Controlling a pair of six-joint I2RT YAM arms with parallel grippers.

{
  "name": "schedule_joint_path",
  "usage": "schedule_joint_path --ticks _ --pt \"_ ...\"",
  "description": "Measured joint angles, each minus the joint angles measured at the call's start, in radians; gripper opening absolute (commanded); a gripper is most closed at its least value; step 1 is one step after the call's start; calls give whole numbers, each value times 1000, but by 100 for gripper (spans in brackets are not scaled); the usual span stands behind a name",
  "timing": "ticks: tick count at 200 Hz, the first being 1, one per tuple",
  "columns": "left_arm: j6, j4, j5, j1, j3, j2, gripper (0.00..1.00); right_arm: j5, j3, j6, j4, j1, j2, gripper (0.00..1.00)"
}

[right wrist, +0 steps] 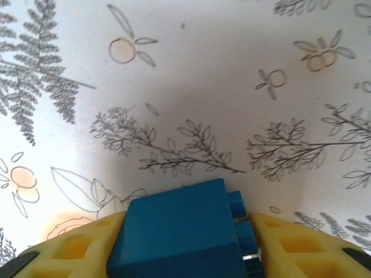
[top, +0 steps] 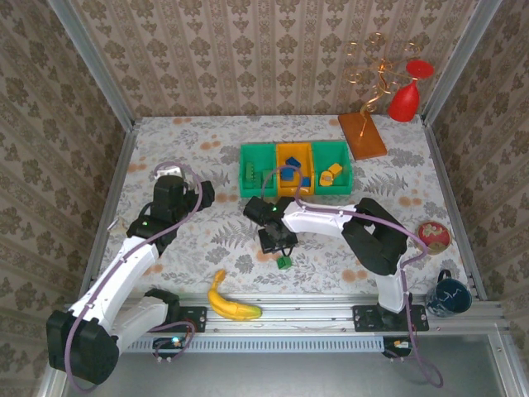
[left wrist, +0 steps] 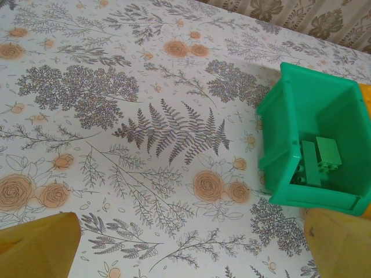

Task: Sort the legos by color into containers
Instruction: Pick up the lego from the bottom-center of the table, then place the lego in the container.

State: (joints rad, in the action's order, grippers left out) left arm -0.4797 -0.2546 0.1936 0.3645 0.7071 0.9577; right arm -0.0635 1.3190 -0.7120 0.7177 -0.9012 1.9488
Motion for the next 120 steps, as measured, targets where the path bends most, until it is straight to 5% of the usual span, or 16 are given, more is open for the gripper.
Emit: schedule_joint_path --ticks 120 --pt "0 0 -9 -5 0 0 100 -39 -49 -10 -8 68 -83 24"
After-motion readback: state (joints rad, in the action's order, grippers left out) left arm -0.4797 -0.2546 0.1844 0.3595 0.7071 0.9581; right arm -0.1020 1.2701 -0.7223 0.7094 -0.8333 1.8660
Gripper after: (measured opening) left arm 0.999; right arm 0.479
